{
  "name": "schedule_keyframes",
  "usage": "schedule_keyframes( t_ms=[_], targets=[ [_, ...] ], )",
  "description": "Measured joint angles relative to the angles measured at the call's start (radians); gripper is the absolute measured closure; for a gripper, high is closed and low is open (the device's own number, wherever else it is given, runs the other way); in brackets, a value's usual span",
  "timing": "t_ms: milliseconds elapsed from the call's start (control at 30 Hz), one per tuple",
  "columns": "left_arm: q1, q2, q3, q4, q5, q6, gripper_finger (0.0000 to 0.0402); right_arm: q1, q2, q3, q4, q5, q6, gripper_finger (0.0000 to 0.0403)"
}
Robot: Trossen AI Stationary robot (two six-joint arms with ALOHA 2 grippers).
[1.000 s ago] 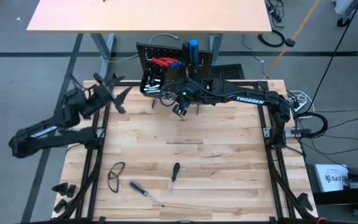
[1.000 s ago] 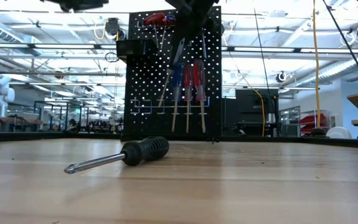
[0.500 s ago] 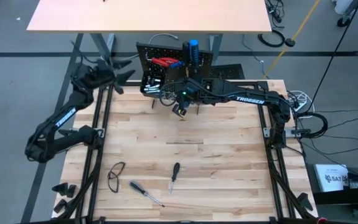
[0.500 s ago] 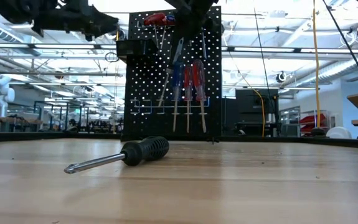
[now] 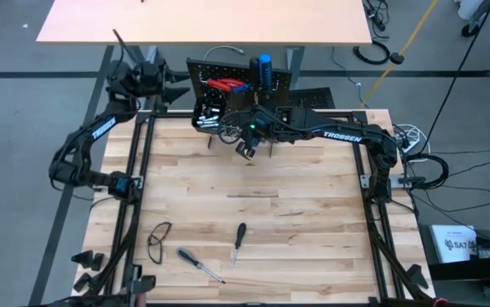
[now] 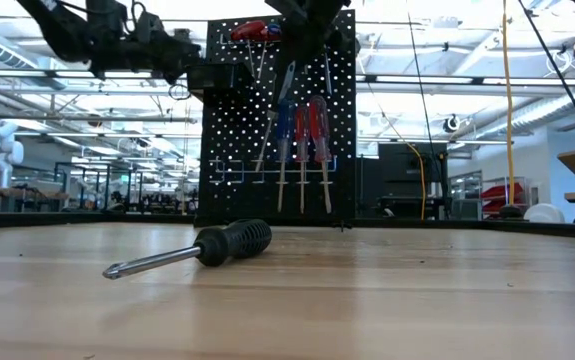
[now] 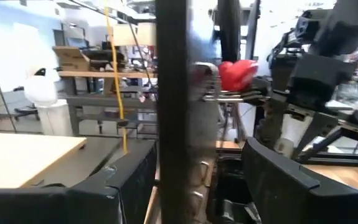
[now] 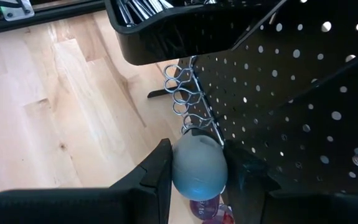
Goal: Hang tools onto peg board
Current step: Hang the gray screwdriver on the pegboard
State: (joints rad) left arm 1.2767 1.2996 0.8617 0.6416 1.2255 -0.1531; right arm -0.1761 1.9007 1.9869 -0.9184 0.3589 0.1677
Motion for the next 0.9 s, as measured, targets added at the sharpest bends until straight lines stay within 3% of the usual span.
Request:
schedule_keyframes(
  t_ms=[233,433,600,900],
  targets=[
    [0.006,0.007,0.018,0.040,0.024,0.001,0.0166,-0.006,0.000,0.000,0.001,0.000,0.000,0.0302],
    [-0.010,0.008,0.017,0.021,-0.096,0.001,0.0166,-0.013,0.000,0.000,0.002,-0.001,0.003,0.0302],
    [-0.062,0.031,0.017,0.008,-0.125,0.025,0.0166,-0.012,0.000,0.000,0.002,0.000,0.004,0.0302],
    [-0.119,0.031,0.016,-0.085,-0.070,0.054,0.0166,-0.012,0.000,0.000,0.001,-0.002,0.004,0.0302]
  ],
)
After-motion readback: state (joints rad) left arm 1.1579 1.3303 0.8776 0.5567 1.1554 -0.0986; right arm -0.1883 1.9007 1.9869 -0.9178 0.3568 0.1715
